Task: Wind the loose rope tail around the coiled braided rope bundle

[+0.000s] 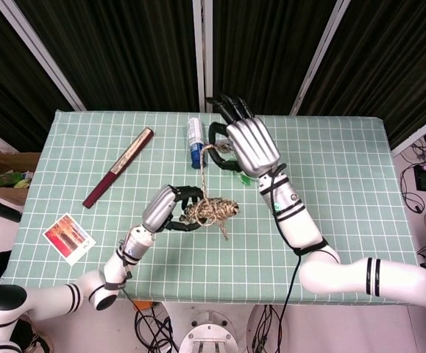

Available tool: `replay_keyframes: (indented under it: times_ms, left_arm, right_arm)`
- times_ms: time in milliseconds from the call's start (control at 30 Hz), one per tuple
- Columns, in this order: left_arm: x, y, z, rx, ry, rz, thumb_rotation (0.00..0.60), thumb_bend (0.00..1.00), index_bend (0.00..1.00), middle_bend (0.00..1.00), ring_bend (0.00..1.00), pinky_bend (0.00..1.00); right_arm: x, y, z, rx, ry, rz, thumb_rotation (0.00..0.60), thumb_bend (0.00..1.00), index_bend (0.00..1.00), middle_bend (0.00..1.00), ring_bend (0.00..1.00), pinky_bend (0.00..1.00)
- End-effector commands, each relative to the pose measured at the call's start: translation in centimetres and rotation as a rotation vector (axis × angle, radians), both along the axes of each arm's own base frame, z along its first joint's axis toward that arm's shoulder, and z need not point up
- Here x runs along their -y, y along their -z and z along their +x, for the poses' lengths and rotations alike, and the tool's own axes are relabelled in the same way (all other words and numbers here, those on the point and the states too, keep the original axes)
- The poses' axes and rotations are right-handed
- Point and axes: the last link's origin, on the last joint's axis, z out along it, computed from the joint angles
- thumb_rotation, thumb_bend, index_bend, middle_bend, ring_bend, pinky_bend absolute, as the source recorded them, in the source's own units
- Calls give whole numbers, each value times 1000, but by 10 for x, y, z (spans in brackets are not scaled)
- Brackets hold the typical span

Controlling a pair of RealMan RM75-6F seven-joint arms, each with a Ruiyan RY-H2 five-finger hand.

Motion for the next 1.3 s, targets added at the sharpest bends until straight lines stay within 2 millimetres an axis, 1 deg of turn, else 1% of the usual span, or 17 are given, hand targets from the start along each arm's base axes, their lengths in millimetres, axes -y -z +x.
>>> replay_keyframes:
  times_ms: [33, 167, 333, 533, 733, 1033, 1300]
  left_arm:
    - [-3, -15, -5, 293, -86, -265, 600, 492, 751, 738, 640, 726]
    - [-8, -27, -13, 432, -117, -385, 600, 498, 753, 739, 641, 726]
    - [-13, -45, -17, 562, -115, -460, 600, 498, 753, 739, 641, 726]
    - [-15, -61, -14, 702, -96, -532, 600, 499, 754, 740, 642, 727]
    - [-21, -74, -15, 804, -111, -556, 600, 498, 754, 741, 641, 727]
    - [-25, -82, -20, 900, -176, -540, 600, 497, 754, 741, 642, 728]
    - [-28, -80, -21, 864, -257, -498, 600, 491, 752, 740, 642, 730]
  right_arm:
    - [5, 6, -15, 3, 42, 30, 600, 509, 1000, 140, 0, 0]
    - [5, 13, -36, -2, 86, 33, 600, 513, 1000, 144, 0, 0]
    - [-1, 26, -64, -24, 117, 44, 600, 517, 1000, 146, 0, 0]
    - [-7, 36, -85, -18, 138, 64, 600, 519, 1000, 147, 0, 0]
    - [-18, 38, -108, -43, 137, 50, 600, 519, 1000, 146, 0, 0]
    - [-41, 34, -142, -31, 153, 41, 600, 520, 1000, 146, 0, 0]
    - [-61, 36, -157, -29, 125, 43, 600, 520, 1000, 146, 0, 0]
